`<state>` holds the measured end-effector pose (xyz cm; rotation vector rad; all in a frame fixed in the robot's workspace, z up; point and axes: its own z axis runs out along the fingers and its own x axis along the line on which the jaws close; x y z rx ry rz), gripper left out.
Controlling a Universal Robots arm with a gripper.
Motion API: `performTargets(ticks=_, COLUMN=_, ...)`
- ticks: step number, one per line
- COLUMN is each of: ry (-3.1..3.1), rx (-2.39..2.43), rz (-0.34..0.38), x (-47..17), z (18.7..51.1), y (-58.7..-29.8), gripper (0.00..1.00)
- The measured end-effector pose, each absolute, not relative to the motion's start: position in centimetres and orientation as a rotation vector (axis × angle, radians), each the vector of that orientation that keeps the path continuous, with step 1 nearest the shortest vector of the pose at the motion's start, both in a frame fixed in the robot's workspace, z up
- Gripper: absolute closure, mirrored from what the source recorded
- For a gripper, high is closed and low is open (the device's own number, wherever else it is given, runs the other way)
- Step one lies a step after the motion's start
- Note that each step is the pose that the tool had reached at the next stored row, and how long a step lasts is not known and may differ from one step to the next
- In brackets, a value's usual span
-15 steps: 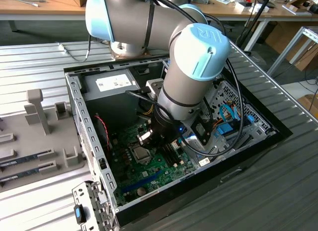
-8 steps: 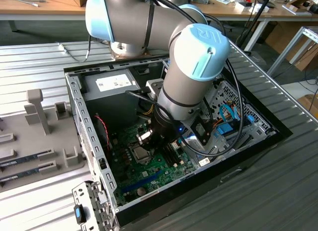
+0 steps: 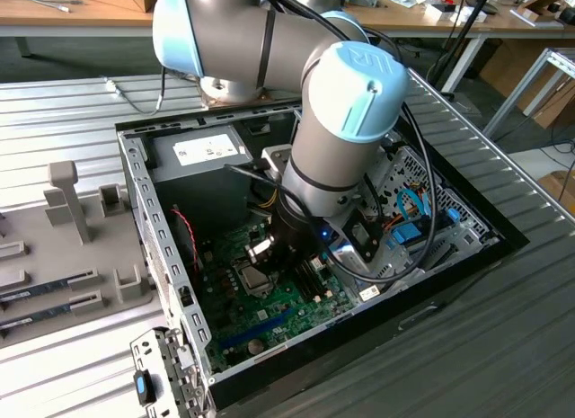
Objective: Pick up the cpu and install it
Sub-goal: 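Install the first cpu locking lever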
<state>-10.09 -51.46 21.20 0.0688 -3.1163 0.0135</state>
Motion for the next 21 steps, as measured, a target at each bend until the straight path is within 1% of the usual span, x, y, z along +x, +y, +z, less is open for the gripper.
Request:
performTargets(ticks=7, ry=-3.116, rx=0.069, rz=0.014, x=-10.16, z=21.42, y=-51.29, gripper=0.76)
performTargets(ticks=20, ry=-3.116, rx=0.069, rz=0.014, x=-10.18, z=20.65, y=-51.1, gripper=0.76)
performTargets(ticks=21, ry=-3.116, rx=0.069, rz=0.014, x=-10.17, z=20.65, y=-51.1, gripper=0.78)
